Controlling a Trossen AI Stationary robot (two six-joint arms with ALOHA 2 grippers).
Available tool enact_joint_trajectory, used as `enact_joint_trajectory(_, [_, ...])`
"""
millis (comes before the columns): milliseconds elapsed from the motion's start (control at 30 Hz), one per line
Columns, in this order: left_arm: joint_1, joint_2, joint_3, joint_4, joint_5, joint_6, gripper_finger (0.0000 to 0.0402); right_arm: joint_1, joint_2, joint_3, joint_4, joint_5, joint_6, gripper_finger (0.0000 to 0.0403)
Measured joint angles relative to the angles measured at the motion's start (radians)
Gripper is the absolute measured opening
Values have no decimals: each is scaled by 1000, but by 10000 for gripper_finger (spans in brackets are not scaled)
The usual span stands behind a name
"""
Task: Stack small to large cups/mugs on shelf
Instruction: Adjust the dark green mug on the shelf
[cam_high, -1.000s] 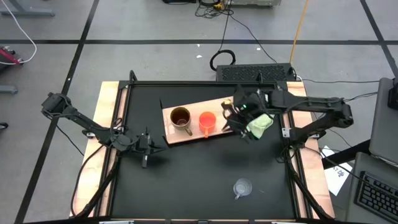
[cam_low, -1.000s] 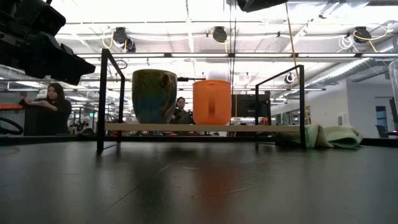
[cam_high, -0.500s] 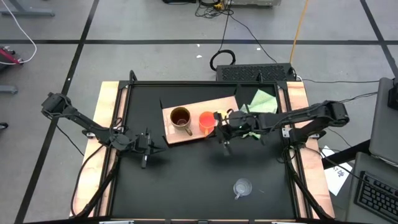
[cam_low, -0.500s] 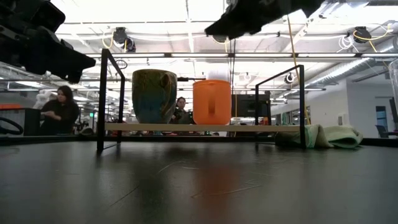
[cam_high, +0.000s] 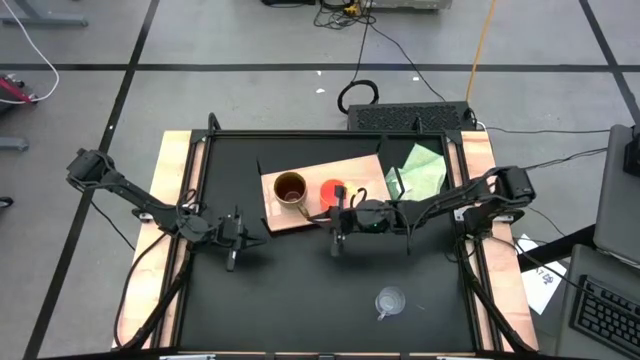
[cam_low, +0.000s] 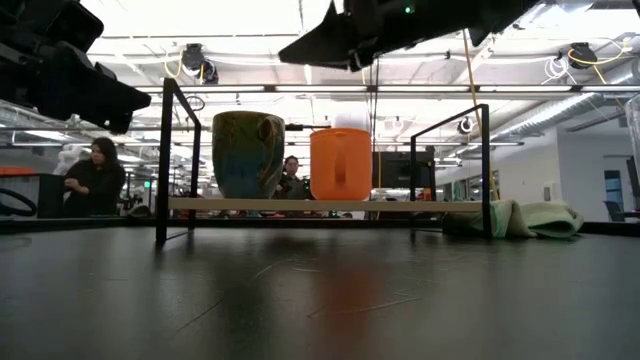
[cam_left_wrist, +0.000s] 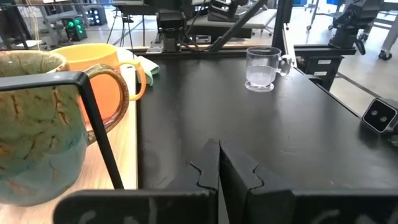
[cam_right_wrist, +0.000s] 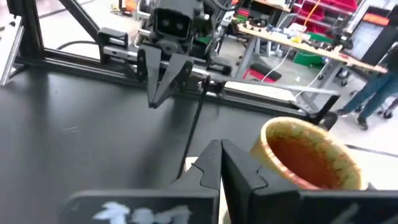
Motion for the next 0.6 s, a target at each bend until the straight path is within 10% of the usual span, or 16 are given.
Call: enact_joint_trajectory(600, [1, 0, 0, -6, 6, 3, 10, 32, 148, 93, -1, 356, 54, 0])
